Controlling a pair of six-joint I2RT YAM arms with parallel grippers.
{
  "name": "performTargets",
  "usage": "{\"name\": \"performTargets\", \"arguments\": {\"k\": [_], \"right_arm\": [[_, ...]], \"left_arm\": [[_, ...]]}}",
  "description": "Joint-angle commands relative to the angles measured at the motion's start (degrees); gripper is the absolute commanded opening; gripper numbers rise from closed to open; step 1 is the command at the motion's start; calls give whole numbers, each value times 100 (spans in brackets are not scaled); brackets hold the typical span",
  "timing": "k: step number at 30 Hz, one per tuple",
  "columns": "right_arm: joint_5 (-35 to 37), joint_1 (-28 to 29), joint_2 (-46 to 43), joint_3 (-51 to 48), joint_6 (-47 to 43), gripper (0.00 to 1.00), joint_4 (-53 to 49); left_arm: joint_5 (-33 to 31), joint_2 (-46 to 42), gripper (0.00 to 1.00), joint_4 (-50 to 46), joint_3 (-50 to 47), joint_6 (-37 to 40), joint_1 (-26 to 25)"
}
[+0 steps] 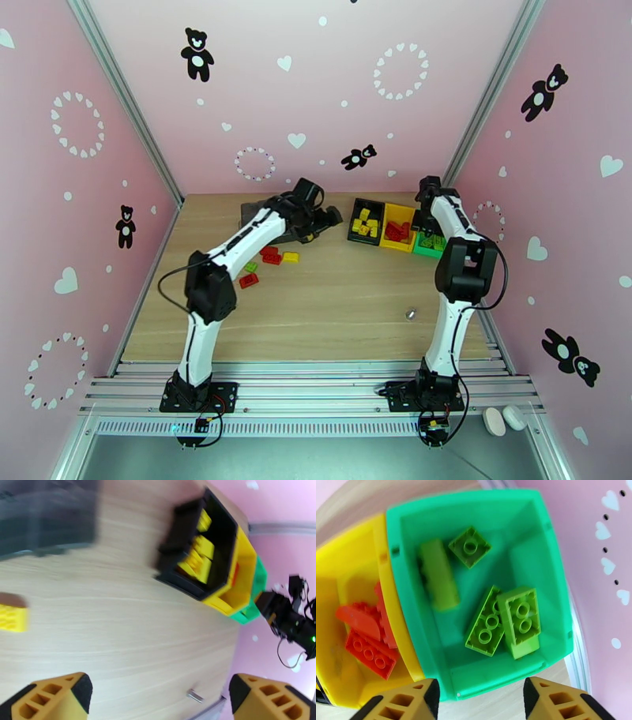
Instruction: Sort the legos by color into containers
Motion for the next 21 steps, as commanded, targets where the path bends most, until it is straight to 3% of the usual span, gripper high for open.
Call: {"name": "performTargets", "arguments": {"k": [1,8,12,16,21], "right_arm": [[-328,379,-642,-241,-50,63,125],[-646,1342,-1210,-714,-11,63,291],[-1373,2016,-1382,-996,15,61,446],[-2074,2890,-1328,-1194,60,59,543],[-2250,3881,-1174,-1274,236,53,618]], "left_arm": [[-1056,-444,96,-554,-616,294,102],[-1745,-1403,90,-690,-2091,422,639],[-1884,-1784,88,-641,-2800,666,1069],[-1950,-1732,89,-648,-3094,1067,1435],[-1799,-1370,84,-550,-3129,1668,1711]]}}
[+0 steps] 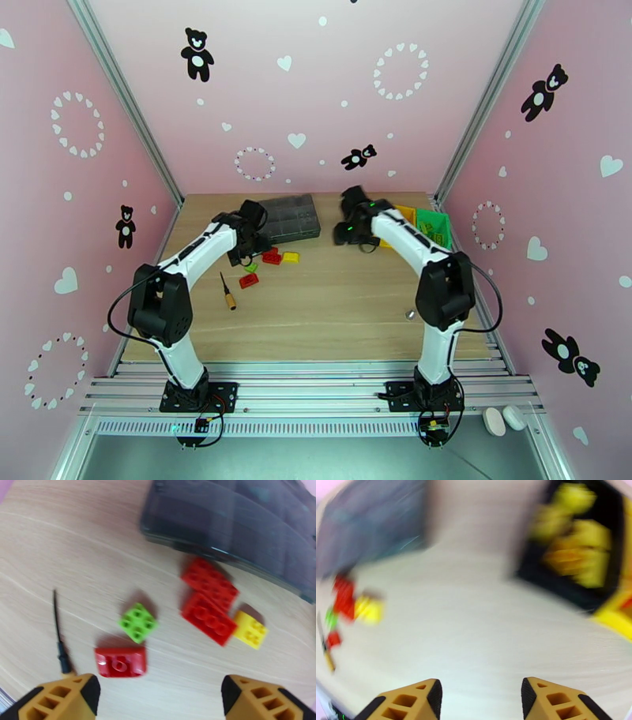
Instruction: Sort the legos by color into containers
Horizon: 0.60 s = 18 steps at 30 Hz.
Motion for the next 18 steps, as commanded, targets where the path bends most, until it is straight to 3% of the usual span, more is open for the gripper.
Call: {"name": "performTargets", "arguments": {"k": [1,6,13,18], "right_arm": [[-394,506,85,-63,202,51,67],[-494,875,211,-66,371,46,66],[-561,942,190,-63,355,45,-51],[-504,942,168,-79,372,43,-95]], "left_arm": [[-6,265,84,42,-41,683,73],[128,675,82,128,84,1192,112],[341,1054,78,319,63,1339,324],[395,1416,69,278,261,1544,339]]}}
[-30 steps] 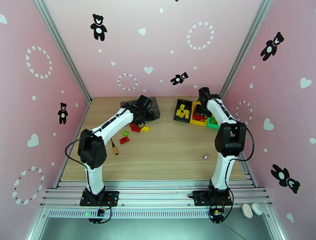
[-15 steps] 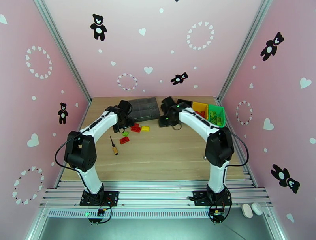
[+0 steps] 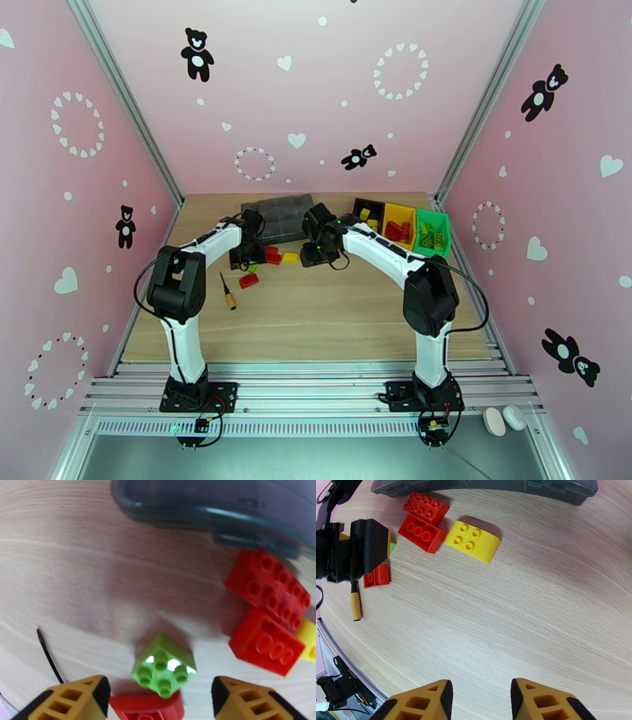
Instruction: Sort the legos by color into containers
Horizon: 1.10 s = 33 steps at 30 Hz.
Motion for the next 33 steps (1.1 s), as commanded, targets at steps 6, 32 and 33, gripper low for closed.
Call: {"name": "performTargets", "arguments": {"k": [6,32,33], "right_arm": [[4,24,23,-38,115,42,-155],[377,27,-293,-324,241,38,-134],[433,25,-325,-356,250,38,-138]], "left_arm": [[198,422,67,76,231,349,74],[303,-457,42,-9,-69,405,-189],[303,-508,42,-28,-30,373,-255]]}}
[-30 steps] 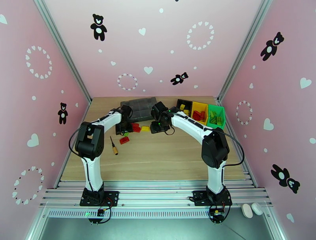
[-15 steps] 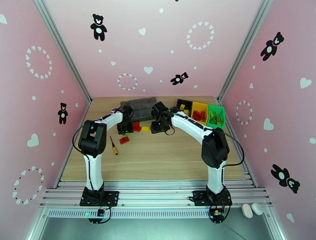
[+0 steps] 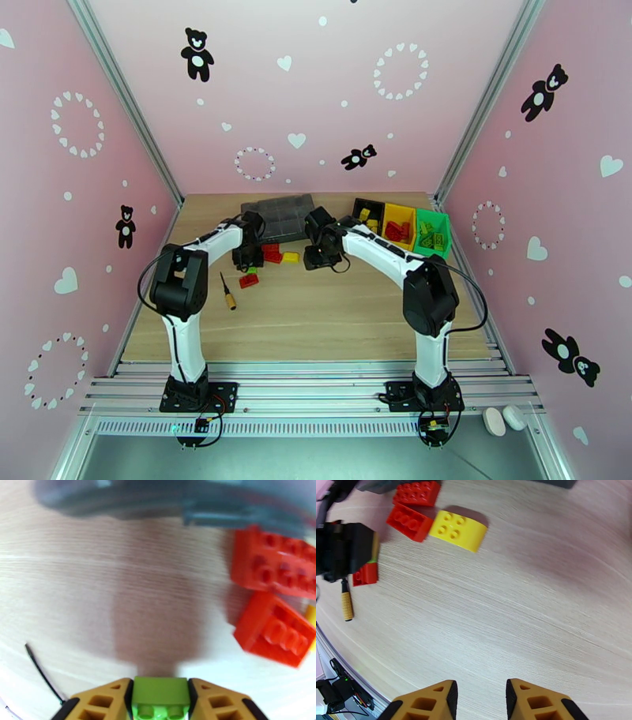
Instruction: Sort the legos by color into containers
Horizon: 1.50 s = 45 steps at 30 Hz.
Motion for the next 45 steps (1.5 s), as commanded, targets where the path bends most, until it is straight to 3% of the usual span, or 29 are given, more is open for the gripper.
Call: {"name": "performTargets", "arguments": {"k": [1,9,18,24,28,31,39,45], "right_arm": [[312,13,-357,-140,96,38,-80],[633,-358,-913,-1036,447,38,-14],[758,-758,-1960,-2359,608,39,76],[822,-786,-2503,-2935,742,39,51],[872,-793,-2848,-3199,775,45,5],[886,-802,-3069,-3297,790,52,-59],[643,-781,-3492,-3464,784,65,4],[379,-394,-3046,-3441,577,67,169]], "left_arm": [[71,-407,42,-122,103,-143,-278],[331,-259,42,-67,451,-1009,-1485],[693,772,42,121,975,-2184,-2725],[1186,1127,46,417,1061,-2967,-3000],[1581,1087,68,797,1063,-3368,-3158],[1793,902,76,1083,959,-3591,-3269],[958,-382,98,699,331,-3627,-3254],[397,-1659,98,440,-689,-3495,-2880]]}}
